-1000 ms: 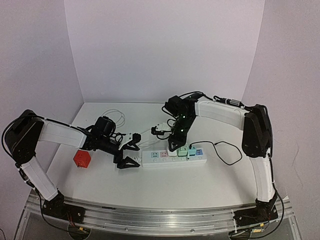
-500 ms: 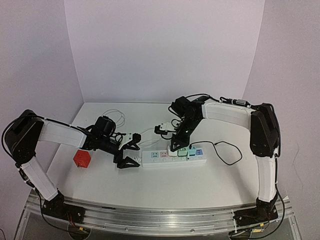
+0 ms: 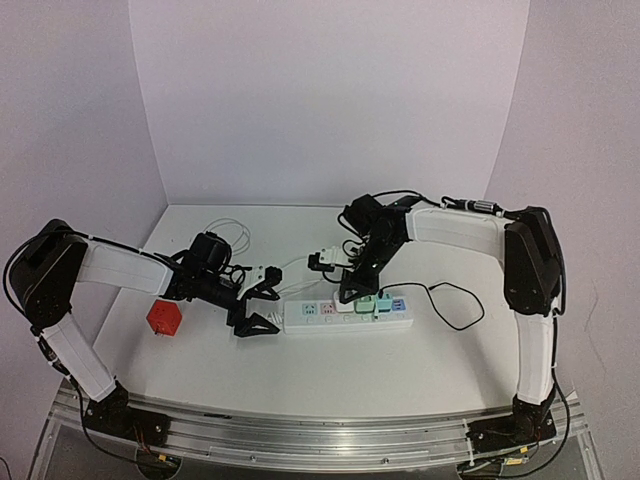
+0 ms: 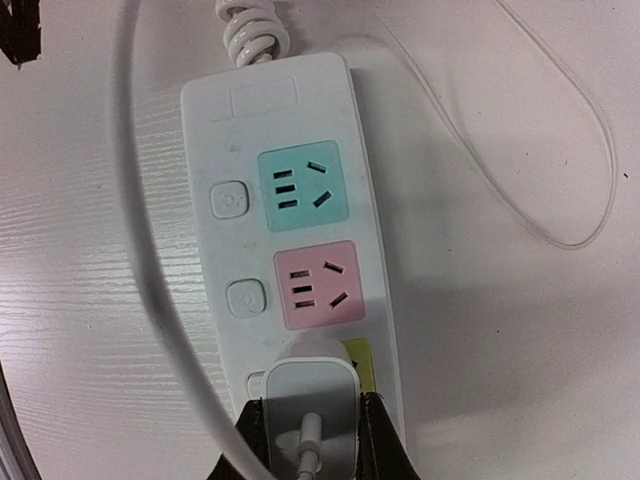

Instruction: Insert the plug

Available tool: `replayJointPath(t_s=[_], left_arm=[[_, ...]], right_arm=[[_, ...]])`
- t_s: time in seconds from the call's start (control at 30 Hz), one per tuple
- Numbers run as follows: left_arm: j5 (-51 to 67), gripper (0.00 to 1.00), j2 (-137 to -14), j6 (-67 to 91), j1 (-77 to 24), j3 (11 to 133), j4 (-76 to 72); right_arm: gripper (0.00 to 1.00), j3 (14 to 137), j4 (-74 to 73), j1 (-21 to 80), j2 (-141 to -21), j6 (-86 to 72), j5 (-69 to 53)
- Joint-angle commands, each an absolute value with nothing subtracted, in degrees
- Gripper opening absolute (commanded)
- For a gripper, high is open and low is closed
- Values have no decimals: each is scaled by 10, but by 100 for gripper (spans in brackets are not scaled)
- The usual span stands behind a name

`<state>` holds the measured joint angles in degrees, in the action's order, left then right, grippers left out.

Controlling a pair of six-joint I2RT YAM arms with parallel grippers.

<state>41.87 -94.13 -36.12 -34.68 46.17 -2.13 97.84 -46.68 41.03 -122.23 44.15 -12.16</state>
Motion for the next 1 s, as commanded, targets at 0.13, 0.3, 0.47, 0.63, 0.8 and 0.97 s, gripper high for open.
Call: replayJointPath(t_s=[0.13, 0.3, 0.47, 0.63, 0.8, 0.97], left_arm=[[433, 92, -921, -365, -344, 487, -36], [435, 91, -922, -363, -344, 488, -40], [433, 91, -919, -361, -344, 484, -43], [434, 91, -921, -362, -344, 483, -43], [438, 91, -924, -359, -344, 485, -46], [439, 91, -920, -358, -344, 481, -45]], right_arm=[[0, 884, -456, 367, -1323, 455, 75], [0, 875, -425, 373, -1298, 474, 56], [0, 854, -425, 394, -1322, 455, 50], [0, 857, -426, 402, -1332, 426, 40], [9, 884, -429, 402, -1321, 400, 36], [42, 926, -432, 403, -1296, 366, 30]])
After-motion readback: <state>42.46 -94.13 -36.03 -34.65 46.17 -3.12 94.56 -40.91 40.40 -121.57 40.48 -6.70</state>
